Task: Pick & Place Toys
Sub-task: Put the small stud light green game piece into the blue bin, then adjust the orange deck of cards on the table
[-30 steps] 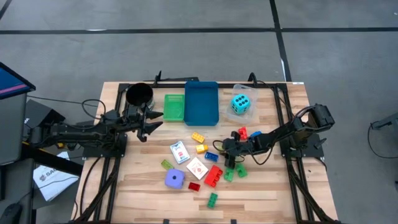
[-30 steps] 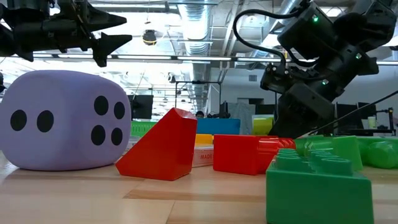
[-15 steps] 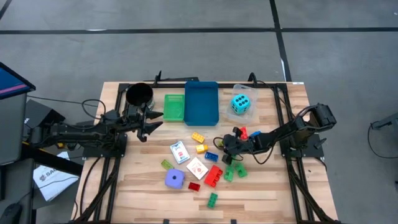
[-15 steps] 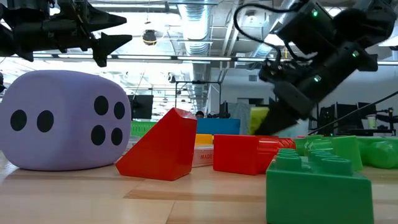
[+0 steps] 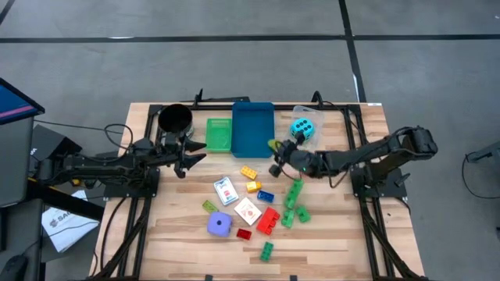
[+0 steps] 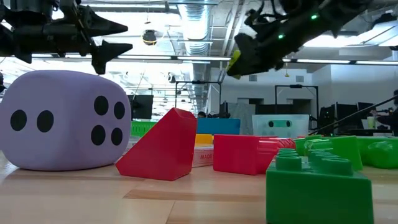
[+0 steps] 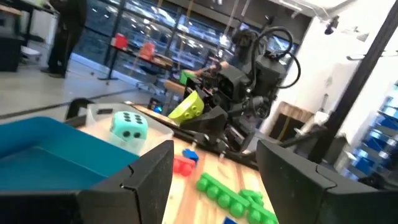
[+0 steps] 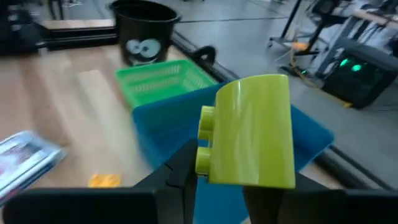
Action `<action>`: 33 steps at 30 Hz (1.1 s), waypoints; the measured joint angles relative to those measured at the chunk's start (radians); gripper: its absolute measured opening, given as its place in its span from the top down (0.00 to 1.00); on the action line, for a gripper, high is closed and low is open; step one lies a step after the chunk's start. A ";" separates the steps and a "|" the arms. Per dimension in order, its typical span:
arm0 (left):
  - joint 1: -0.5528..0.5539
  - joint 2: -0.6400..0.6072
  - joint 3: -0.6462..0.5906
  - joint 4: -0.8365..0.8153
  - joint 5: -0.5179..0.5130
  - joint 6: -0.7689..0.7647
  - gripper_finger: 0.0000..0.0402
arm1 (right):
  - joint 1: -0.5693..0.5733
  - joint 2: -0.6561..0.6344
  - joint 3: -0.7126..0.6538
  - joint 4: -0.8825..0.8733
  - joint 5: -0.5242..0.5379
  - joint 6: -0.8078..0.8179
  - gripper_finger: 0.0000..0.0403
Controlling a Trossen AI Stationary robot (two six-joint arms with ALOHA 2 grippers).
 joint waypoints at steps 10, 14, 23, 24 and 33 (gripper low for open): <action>-0.056 0.059 0.000 0.001 -0.028 -0.046 0.44 | -0.283 0.198 0.121 0.124 -0.399 -0.074 0.78; -0.060 0.084 0.000 0.007 -0.028 -0.046 0.44 | -0.329 0.288 0.190 0.107 -0.455 -0.068 0.78; -0.059 0.089 0.000 0.044 -0.073 0.008 0.44 | -0.333 0.400 0.255 0.096 -0.453 -0.031 0.57; -0.059 0.089 0.000 0.048 -0.082 0.011 0.44 | -0.331 0.400 0.256 0.098 -0.453 -0.029 0.53; -0.059 0.089 0.000 0.054 -0.301 0.116 0.44 | -0.283 0.359 0.257 0.082 -0.433 -0.046 0.31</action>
